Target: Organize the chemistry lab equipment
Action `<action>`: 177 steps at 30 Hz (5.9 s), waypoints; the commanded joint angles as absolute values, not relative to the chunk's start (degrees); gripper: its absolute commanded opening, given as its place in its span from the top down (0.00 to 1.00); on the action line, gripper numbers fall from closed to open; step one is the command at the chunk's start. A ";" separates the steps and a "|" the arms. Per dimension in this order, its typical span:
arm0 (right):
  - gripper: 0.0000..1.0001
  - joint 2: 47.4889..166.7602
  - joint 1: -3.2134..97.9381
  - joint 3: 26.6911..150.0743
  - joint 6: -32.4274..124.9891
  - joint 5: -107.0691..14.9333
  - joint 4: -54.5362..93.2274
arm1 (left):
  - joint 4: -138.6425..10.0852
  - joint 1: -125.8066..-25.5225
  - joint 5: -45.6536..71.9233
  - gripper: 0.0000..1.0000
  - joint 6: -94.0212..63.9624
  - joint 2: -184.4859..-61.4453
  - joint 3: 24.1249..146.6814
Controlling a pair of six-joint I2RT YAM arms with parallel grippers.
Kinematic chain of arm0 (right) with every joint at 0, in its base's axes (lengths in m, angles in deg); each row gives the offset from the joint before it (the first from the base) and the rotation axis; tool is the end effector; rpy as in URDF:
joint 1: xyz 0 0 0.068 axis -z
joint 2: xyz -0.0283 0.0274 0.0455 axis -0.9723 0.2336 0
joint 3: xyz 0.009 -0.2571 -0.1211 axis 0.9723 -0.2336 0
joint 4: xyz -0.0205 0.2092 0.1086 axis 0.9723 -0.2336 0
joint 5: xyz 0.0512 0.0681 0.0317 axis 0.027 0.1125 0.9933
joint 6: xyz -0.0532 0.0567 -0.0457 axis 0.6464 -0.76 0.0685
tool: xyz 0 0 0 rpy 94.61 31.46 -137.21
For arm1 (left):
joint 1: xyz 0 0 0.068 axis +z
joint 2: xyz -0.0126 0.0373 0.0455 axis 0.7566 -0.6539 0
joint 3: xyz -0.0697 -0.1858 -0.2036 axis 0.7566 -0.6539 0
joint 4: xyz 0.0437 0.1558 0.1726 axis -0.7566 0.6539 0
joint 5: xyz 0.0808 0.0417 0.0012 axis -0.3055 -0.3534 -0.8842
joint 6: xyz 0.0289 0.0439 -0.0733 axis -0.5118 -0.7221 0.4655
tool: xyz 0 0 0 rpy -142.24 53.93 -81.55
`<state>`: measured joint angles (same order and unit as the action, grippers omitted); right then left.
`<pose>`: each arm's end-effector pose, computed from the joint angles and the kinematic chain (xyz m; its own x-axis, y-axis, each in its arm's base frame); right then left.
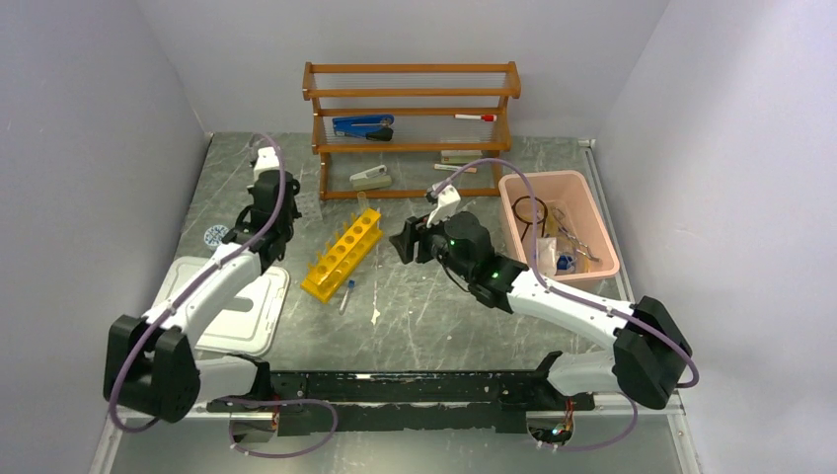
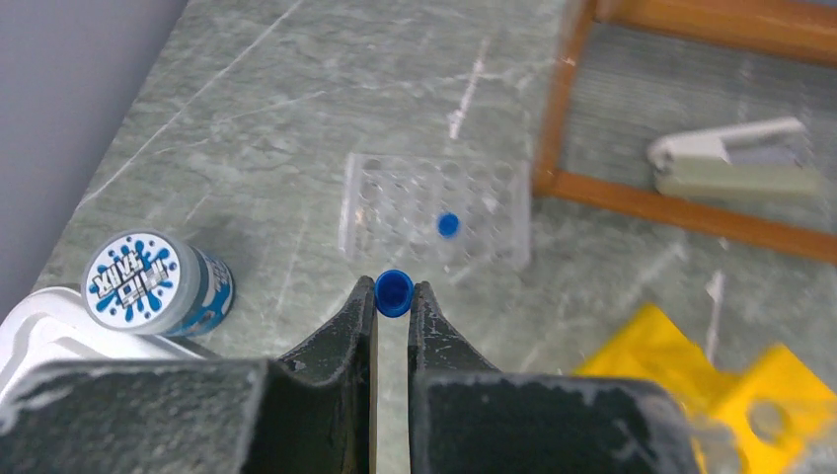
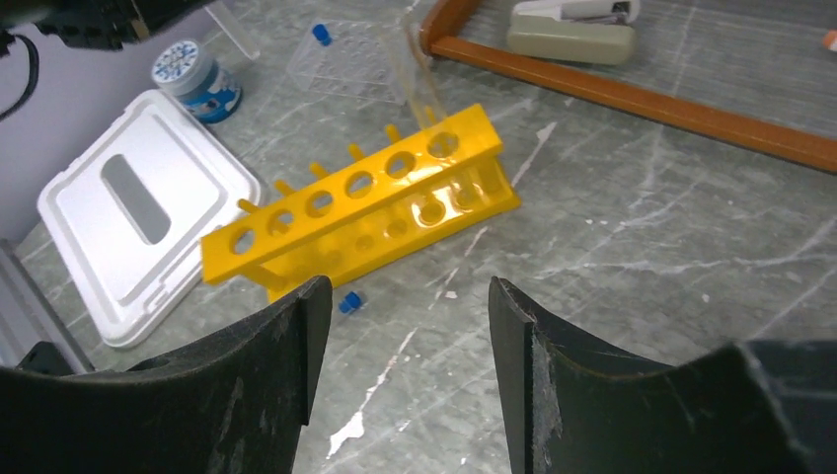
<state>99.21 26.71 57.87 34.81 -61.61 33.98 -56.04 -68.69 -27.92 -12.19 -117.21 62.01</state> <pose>0.2088 0.2298 0.2908 -0.3586 0.0572 -0.9317 -0.5873 0.7620 0.2728 0.2745 -0.0509 0.2860 -0.3713 -0.0904 -0.9241 -0.2749 0.9613 0.0164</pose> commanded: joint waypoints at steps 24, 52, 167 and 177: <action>0.39 102.02 35.24 53.77 35.32 -55.81 41.91 | -88.67 -55.76 -12.24 0.95 -7.48 -133.40 53.31; 0.40 102.43 35.89 53.42 35.08 -55.69 42.26 | -85.47 -55.93 -12.04 0.70 -12.11 -136.31 56.22; 0.94 103.75 4.95 62.93 37.93 -79.61 35.48 | -44.93 -62.52 50.52 0.32 12.56 -105.10 62.45; 0.94 104.19 5.49 62.78 38.72 -79.00 36.53 | -39.49 -62.54 49.64 0.63 6.46 -108.21 64.19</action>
<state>104.37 5.09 63.25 37.24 -79.38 34.01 -40.39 -62.20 47.72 9.33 -107.76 62.18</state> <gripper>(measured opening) 0.178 0.412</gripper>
